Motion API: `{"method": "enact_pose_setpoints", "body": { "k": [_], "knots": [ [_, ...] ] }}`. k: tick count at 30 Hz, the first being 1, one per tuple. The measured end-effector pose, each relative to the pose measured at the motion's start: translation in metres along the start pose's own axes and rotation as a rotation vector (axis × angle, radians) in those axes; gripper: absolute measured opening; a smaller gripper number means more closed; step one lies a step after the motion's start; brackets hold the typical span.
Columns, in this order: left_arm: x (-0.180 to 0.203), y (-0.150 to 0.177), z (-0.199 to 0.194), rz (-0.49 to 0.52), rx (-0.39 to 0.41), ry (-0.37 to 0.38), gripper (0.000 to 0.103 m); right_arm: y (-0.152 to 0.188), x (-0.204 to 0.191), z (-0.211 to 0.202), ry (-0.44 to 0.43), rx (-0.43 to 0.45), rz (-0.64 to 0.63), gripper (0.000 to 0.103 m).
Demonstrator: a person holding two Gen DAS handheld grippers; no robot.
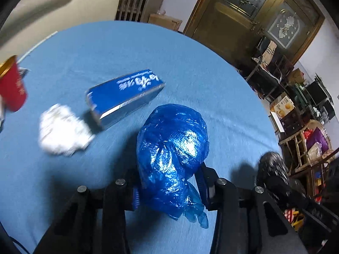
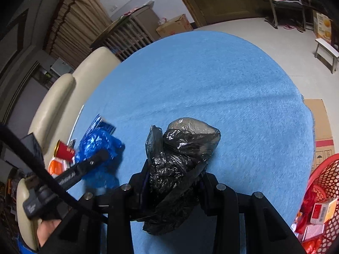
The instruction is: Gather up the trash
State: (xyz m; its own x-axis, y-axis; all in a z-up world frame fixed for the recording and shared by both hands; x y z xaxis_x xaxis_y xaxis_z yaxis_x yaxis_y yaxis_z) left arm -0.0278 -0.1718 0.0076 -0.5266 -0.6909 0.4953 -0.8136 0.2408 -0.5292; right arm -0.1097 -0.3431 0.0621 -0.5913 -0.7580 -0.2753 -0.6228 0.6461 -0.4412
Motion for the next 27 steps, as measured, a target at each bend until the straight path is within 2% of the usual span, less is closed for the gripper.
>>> {"method": "enact_pose_setpoints", "body": {
  "k": [6, 11, 17, 27],
  "knots": [
    [0.001, 0.028, -0.04, 0.009, 0.038, -0.035, 0.045, 0.024, -0.005, -0.013, -0.018, -0.006, -0.022, 0.041],
    [-0.008, 0.045, -0.066, -0.021, 0.072, -0.055, 0.045, 0.043, -0.003, -0.03, -0.029, 0.0, -0.028, 0.041],
    [-0.018, 0.061, -0.076, -0.05, 0.071, -0.076, 0.045, 0.063, 0.001, -0.043, -0.036, -0.004, -0.021, 0.041],
    [0.015, 0.079, -0.084, 0.015, 0.064, -0.054, 0.045, 0.086, 0.012, -0.076, -0.044, 0.04, -0.007, 0.041]
  ]
}}
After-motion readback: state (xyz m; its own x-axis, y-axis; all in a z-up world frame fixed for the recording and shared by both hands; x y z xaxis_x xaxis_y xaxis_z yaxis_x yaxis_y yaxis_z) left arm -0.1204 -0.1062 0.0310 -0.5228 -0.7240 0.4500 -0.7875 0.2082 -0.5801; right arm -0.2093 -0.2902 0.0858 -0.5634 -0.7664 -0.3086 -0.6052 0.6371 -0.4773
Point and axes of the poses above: each gripper's, at about its wrist camera, not at the fingertips, and z roughly the way its jaws point, x to its right, y to its underside, the point moved 6 cm from there along z, roughly the way its jaws point, and after that the axes turned 15 degrees about y, right-handed, at the moved point
